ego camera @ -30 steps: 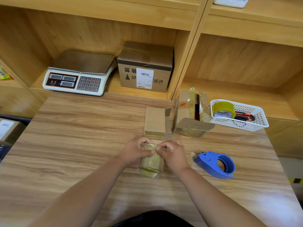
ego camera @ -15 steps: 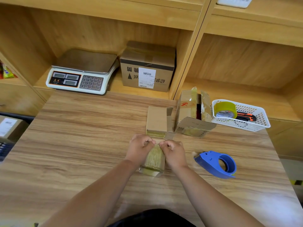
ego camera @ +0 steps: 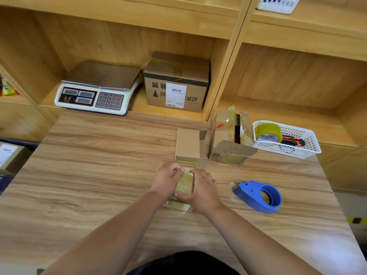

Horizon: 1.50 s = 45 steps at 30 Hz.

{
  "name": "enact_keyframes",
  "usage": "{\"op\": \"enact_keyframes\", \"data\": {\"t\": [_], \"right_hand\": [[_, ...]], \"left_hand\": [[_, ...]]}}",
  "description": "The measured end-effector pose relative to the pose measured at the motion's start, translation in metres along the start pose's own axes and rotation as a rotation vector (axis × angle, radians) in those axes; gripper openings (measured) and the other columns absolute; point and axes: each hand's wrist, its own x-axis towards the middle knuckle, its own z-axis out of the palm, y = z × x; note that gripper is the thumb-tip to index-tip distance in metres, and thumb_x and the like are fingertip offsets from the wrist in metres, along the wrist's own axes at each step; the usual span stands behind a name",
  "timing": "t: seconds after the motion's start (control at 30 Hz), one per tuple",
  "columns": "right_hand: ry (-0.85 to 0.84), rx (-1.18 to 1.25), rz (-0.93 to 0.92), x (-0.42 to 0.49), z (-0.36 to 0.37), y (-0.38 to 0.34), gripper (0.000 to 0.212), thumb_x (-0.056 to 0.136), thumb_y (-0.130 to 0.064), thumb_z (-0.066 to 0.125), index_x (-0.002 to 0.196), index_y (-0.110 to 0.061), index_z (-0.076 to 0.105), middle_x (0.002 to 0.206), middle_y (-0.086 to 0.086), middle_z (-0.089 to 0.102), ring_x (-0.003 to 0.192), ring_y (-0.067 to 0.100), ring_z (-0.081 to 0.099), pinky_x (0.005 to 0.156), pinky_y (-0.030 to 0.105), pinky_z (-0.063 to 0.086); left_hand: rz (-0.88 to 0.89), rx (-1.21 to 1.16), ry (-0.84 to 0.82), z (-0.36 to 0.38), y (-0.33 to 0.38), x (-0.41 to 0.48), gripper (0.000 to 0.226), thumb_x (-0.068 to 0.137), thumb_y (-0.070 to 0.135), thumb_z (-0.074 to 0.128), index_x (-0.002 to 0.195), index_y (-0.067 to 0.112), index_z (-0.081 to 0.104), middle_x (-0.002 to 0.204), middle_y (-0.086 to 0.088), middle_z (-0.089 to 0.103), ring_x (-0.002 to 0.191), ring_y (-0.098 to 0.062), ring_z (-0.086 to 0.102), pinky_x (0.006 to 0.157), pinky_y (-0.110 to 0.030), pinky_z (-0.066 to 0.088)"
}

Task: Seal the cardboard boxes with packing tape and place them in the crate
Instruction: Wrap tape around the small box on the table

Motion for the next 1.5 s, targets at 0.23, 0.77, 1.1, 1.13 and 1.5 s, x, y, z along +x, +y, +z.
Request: {"op": "enact_keyframes", "data": {"t": [0.23,0.77,1.1,1.13,1.5], "right_hand": [[0.097,-0.095,0.021,0.005,-0.006,-0.005,0.048,0.082,-0.068,0.046,0.103,-0.026,0.051,0.106,-0.008,0.054,0.102,0.018,0.046,0.083,0.034,0.027],[-0.123,0.562,0.388,-0.010,-0.004,0.000,0.055,0.099,-0.051,0.022,0.124,-0.017,0.057,0.125,0.006,0.059,0.117,0.024,0.052,0.094,0.033,0.039],[0.025,0.990,0.338,-0.040,-0.009,0.004,0.017,0.097,-0.026,0.050,0.110,-0.015,0.053,0.099,-0.003,0.058,0.088,0.005,0.056,0.069,0.011,0.047],[-0.002,1.016,0.330,-0.043,-0.009,0.008,0.021,0.095,-0.020,0.054,0.115,-0.014,0.051,0.100,-0.004,0.057,0.086,0.001,0.055,0.065,0.007,0.045],[-0.263,0.584,0.203,-0.037,0.003,0.028,0.121,0.059,-0.025,0.085,0.150,-0.029,0.005,0.139,-0.008,0.032,0.122,0.001,0.042,0.099,0.020,0.043]], "left_hand": [[0.083,0.011,-0.023,0.000,-0.005,-0.007,0.026,0.099,0.025,0.043,0.091,0.025,0.068,0.094,0.001,0.064,0.099,-0.016,0.054,0.083,-0.031,0.043],[-0.054,-0.032,0.073,-0.015,-0.005,-0.030,0.030,0.096,0.037,0.046,0.072,0.030,0.062,0.064,0.011,0.060,0.058,0.002,0.053,0.055,-0.020,0.038],[-0.021,-0.167,0.017,-0.011,-0.013,-0.050,0.013,0.080,0.028,0.072,0.071,0.036,0.070,0.100,0.013,0.061,0.089,0.010,0.058,0.069,-0.004,0.043],[-0.013,-0.146,0.003,-0.011,-0.015,-0.051,0.011,0.079,0.029,0.072,0.072,0.037,0.070,0.101,0.014,0.061,0.090,0.010,0.058,0.070,-0.005,0.043],[-0.038,0.166,-0.191,-0.014,-0.027,-0.053,0.079,0.066,0.039,0.073,0.135,0.039,0.036,0.124,0.025,0.040,0.115,0.002,0.043,0.089,-0.014,0.037]]}}
